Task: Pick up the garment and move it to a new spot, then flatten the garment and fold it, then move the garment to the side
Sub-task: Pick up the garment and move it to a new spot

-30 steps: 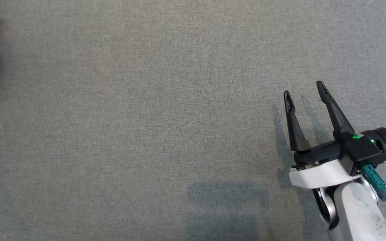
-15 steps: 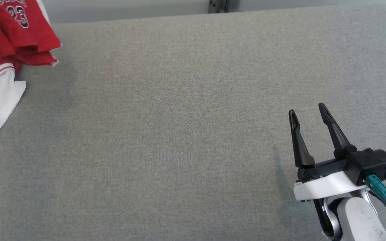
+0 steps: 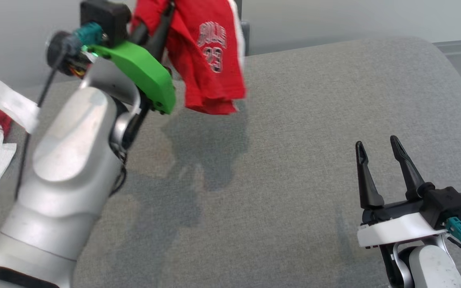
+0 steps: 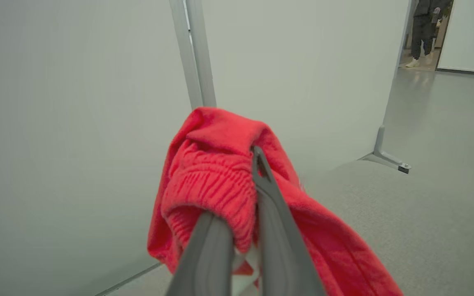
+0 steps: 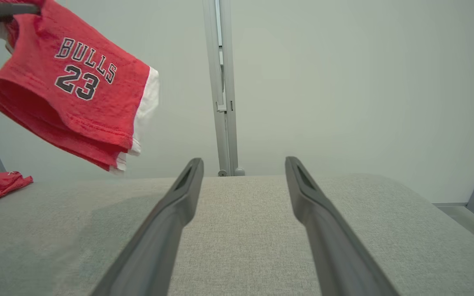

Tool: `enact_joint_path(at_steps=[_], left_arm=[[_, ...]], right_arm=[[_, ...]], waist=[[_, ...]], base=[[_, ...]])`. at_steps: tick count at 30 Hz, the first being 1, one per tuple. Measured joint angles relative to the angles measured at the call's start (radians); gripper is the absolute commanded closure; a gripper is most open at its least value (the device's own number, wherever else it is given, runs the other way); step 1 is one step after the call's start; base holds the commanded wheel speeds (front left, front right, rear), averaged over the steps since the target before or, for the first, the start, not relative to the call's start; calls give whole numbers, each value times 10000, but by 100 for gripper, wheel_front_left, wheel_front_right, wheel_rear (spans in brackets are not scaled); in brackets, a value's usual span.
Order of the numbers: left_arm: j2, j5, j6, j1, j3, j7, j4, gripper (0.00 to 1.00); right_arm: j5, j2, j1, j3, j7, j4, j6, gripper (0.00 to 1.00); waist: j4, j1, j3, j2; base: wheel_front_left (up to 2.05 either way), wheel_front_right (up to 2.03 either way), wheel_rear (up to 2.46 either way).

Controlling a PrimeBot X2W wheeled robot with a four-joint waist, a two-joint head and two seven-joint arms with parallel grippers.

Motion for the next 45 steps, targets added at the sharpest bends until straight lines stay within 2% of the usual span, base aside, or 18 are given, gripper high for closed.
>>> enact_joint_path(at_steps=[3, 8, 12, 18, 19, 20, 21, 22, 26, 34, 40, 45], left_arm=[[-650, -150, 291, 915, -142, -529, 10, 100], [-1267, -221, 610, 2264, -290, -1753, 1001, 100], [-1346, -128, 777, 2922, -387, -2406, 2487, 100], [-1455, -301, 637, 3206, -153, -2842, 3852, 100], [-1482, -318, 598, 3208, -88, -2880, 3937, 89], [-1509, -334, 583, 3206, -42, -2932, 3986, 65], [-1536, -341, 535, 3207, 10, -2953, 4038, 27], [-1569, -347, 500, 3207, 50, -2963, 4065, 0], [-1659, -341, 401, 3242, 267, -3001, 4002, 0], [-1664, 102, 255, 3939, 988, -3028, 2819, 0], [-1511, 834, 267, 5088, 1701, -3028, 1266, 0], [-1381, 1726, 522, 6392, 2579, -3030, -520, 0]], right_arm=[[73, 0, -8, 82, 0, -10, 0, 0], [173, 0, -115, 182, 0, -38, 0, 0], [222, 2, -232, 245, 0, -40, 0, 0], [222, -2, -312, 113, 0, -23, 0, 0], [221, -6, -313, 90, 0, -12, 0, 0], [217, -6, -312, 79, 0, 4, 0, 0], [215, -2, -312, 92, 0, 12, 0, 0], [205, -2, -312, 98, 0, 13, 0, 0], [203, -2, -310, 134, 0, 35, 0, 0], [138, 0, -196, 77, 0, 75, 0, 0], [125, 0, -46, 90, 0, 140, 0, 0], [111, 0, 53, 107, 0, 184, 0, 0]], waist=[[-272, 0, 23, 0], [-647, 0, 250, 0], [-886, 0, 531, 0], [-1058, 0, 843, -1], [-1034, 0, 852, 0], [-1001, 0, 852, 0], [-960, 0, 843, 0], [-913, 0, 826, 0], [-668, 0, 711, 0], [-214, 0, 446, -1], [-27, 0, 157, -1], [64, 0, -96, -1]], base=[[0, 0, 0], [0, 0, 0], [0, 0, 0], [0, 0, 0], [0, 0, 0], [0, 0, 0], [0, 0, 0], [0, 0, 0], [0, 0, 0], [0, 0, 0], [0, 0, 0], [0, 0, 0]])
